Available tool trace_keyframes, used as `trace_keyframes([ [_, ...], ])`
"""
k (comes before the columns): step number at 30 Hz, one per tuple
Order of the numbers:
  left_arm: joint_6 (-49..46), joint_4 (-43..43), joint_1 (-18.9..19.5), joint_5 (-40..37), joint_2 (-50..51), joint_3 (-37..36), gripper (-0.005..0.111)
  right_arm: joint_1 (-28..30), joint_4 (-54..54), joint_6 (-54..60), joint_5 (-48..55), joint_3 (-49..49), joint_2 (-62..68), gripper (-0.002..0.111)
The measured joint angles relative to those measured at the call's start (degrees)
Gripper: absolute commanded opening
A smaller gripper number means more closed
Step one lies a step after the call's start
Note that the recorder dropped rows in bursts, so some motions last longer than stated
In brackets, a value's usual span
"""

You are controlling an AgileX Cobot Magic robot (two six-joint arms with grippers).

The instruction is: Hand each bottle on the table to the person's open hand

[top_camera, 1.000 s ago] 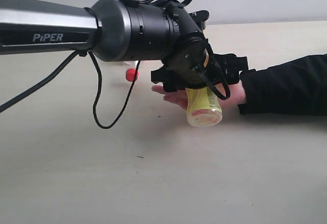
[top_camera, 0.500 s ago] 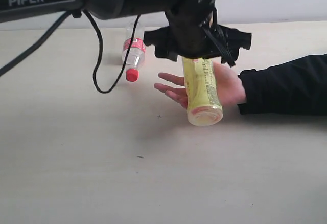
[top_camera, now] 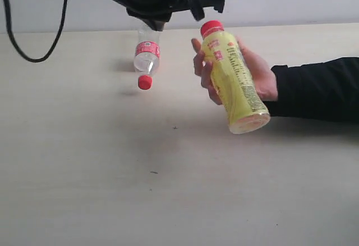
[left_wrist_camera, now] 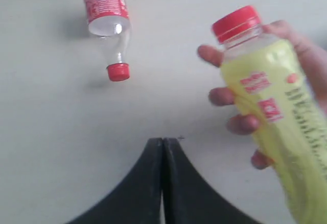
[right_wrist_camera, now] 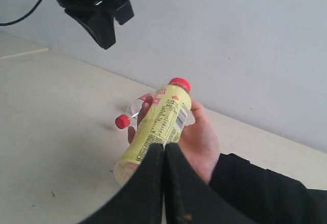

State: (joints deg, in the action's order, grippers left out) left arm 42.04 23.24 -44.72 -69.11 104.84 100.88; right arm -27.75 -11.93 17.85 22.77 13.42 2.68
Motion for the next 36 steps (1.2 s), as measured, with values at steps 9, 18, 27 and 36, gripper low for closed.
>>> trace_keyframes([
  [9,21.19,24.25,-5.09,29.80,-43.01,-51.48,0.000,0.00,0.00,0.00,0.22,0.00,0.00,0.000],
  [18,21.27,30.78,-5.09,35.60,-61.84,-68.79,0.000,0.00,0.00,0.00,0.26,0.00,0.00,0.000],
  [27,20.35,34.30,-5.09,49.98,-63.04,-69.07,0.000,0.00,0.00,0.00,0.26,0.00,0.00,0.000],
  [36,15.43,37.41,-5.09,51.09,-63.04,-69.07,0.000,0.00,0.00,0.00,0.26,0.00,0.00,0.000],
])
